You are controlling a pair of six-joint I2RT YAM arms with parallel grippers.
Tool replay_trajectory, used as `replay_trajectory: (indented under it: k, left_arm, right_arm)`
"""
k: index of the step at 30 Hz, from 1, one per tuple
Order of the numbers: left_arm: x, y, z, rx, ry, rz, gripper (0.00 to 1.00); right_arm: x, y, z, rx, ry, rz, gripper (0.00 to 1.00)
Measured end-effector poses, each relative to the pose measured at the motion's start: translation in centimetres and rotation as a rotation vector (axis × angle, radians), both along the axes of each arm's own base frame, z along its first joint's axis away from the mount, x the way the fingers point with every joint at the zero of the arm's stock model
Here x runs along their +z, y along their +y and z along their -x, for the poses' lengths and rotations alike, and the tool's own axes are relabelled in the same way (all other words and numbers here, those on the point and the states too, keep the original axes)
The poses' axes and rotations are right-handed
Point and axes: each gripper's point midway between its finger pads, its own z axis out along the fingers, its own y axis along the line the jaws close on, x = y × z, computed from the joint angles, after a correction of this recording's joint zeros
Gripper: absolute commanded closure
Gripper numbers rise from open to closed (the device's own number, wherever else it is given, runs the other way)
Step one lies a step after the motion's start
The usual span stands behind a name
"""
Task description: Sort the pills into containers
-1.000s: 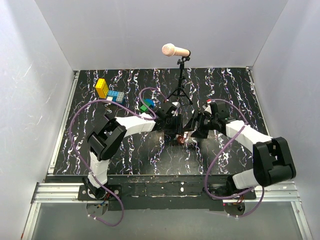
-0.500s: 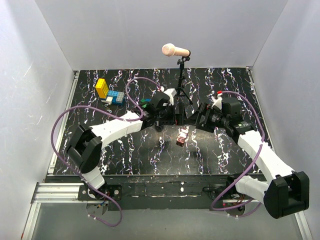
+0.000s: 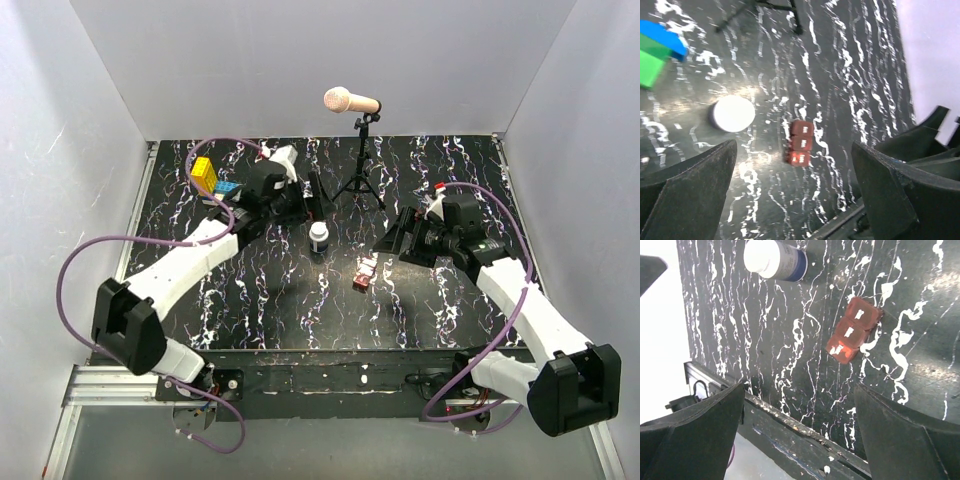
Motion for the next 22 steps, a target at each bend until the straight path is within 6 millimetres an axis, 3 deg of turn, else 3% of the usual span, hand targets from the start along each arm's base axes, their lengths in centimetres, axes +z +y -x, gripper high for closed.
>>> replay_trajectory:
  k: [11,18,22]
  left_arm:
    - [3.0,9.7,1.7,0.221,-0.111,-0.326,0.02]
    - [3.0,15.1,3.9,0.355,-0.123,-0.463,0.02]
    - [2.9,16.7,5.3,0.389,-0.143,-0.463,0.02]
  right_arm:
    - [1.2,-2.8,-0.6,-0.082,-0.054,0.155,0.03]
    - [1.7,-5.2,-0.2,-0.155,-0.107,0.247,0.02]
    - [2.4,-6.4,-0.2,-0.188,-0.159,0.292,0.02]
